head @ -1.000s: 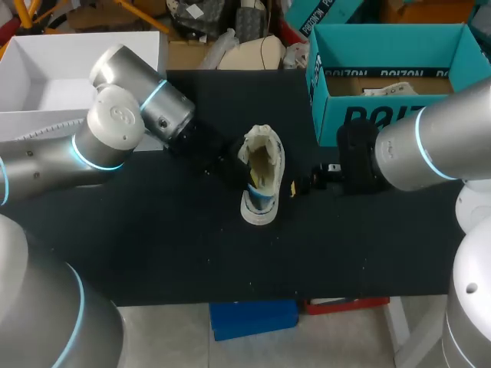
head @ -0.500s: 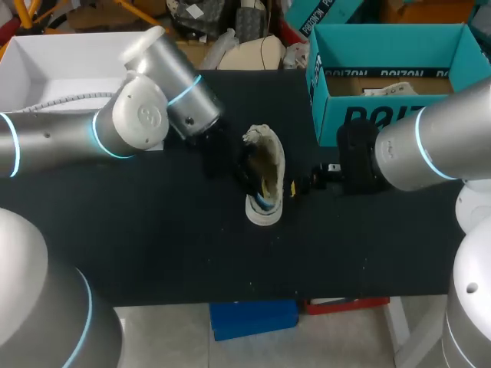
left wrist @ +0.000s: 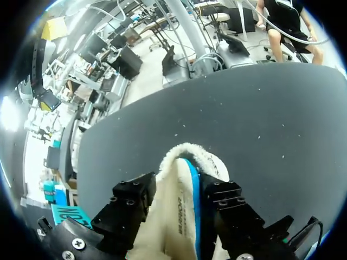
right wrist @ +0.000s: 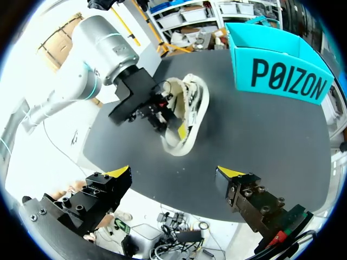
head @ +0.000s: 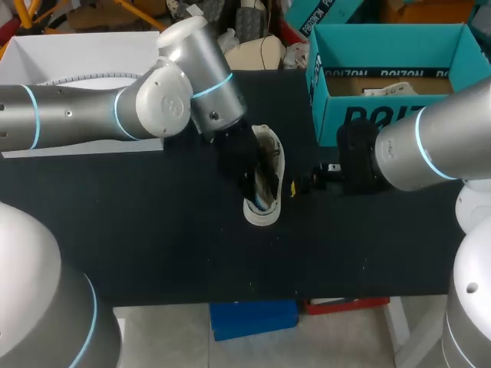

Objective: Take the shoe out of the shoebox, open the shoe tongue, remove and reinsert the insole, then place the shoe into the shoebox

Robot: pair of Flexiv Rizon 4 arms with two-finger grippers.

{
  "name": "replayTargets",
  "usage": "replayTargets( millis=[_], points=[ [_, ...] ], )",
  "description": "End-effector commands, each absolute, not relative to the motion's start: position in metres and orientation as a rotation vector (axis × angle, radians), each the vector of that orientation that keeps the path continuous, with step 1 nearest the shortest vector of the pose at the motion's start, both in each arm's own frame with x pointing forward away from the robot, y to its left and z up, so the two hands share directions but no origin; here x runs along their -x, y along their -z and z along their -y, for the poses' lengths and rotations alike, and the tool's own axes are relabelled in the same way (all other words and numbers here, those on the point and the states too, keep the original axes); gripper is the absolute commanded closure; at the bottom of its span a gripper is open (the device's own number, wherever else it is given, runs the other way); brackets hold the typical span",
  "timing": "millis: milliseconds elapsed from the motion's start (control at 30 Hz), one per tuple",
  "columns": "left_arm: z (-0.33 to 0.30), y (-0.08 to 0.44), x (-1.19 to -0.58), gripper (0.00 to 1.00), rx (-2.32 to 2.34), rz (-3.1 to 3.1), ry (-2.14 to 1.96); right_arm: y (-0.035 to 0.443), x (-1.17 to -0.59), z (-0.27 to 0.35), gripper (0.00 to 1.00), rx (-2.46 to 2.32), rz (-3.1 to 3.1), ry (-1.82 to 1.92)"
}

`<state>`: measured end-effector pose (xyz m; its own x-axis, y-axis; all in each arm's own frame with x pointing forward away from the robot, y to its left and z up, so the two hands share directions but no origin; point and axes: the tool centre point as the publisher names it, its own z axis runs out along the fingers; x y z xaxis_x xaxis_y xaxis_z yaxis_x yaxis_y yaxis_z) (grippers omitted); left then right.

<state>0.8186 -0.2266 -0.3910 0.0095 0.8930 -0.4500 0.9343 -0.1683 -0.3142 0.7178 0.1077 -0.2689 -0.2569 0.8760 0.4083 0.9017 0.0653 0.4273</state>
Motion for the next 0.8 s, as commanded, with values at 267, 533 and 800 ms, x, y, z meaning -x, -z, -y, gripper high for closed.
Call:
replayTargets(
  millis=[267, 533, 800],
  points=[
    [0.212, 0.340, -0.817, 0.80, -2.155, -1.914, 0.788, 0.269, -0.717, -0.110, 0.00, 1.895, 2.264, 0.960],
    [0.214, 0.373, -0.817, 1.00, -2.297, -1.987, 0.482, 0.269, -0.717, -0.110, 0.00, 1.895, 2.264, 0.960],
    [0.215, 0.397, -0.825, 1.00, -2.358, -2.017, 0.288, 0.269, -0.717, -0.110, 0.00, 1.895, 2.264, 0.960]
  ],
)
